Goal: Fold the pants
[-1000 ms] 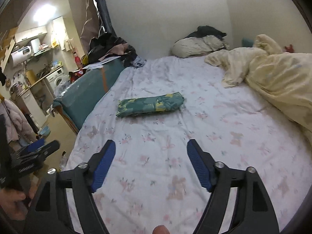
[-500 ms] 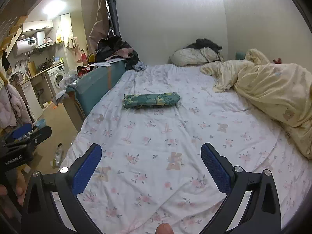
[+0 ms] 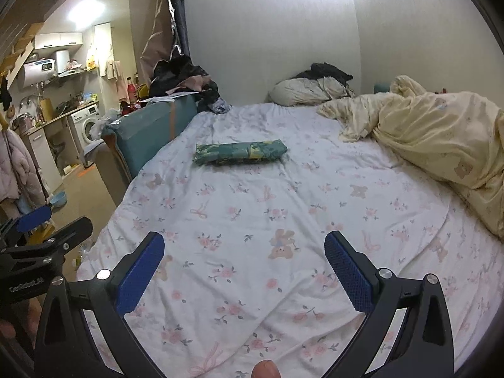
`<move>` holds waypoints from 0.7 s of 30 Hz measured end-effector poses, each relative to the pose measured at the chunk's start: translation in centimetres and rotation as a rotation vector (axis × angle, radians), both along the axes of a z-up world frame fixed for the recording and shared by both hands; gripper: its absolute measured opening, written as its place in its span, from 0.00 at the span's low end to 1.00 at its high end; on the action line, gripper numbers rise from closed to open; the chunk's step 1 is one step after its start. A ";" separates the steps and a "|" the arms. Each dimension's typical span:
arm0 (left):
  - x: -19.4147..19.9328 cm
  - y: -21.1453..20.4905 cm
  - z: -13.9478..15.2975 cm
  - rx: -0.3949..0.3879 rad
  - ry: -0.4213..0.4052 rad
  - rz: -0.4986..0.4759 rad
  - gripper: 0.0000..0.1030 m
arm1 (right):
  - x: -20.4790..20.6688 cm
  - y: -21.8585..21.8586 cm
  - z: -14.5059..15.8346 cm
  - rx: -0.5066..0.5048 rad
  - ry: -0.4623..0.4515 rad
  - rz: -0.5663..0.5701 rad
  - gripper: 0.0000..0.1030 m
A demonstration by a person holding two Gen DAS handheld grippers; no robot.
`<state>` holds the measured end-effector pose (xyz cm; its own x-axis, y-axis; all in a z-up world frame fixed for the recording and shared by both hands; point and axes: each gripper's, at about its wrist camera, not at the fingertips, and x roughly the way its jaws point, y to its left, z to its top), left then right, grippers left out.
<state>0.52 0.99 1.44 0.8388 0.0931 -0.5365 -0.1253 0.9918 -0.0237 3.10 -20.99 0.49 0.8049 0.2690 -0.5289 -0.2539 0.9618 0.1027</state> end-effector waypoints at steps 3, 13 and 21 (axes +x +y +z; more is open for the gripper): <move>0.3 0.4 0.0 -0.018 0.005 0.009 1.00 | 0.2 0.3 -0.3 -0.015 0.001 0.000 1.00; 0.3 0.3 -0.4 -0.015 0.021 -0.014 1.00 | 0.4 -0.1 -0.7 0.002 0.029 -0.016 1.00; 0.1 0.4 -0.3 -0.022 0.013 -0.015 1.00 | 0.4 -0.2 -0.8 -0.003 0.031 -0.022 1.00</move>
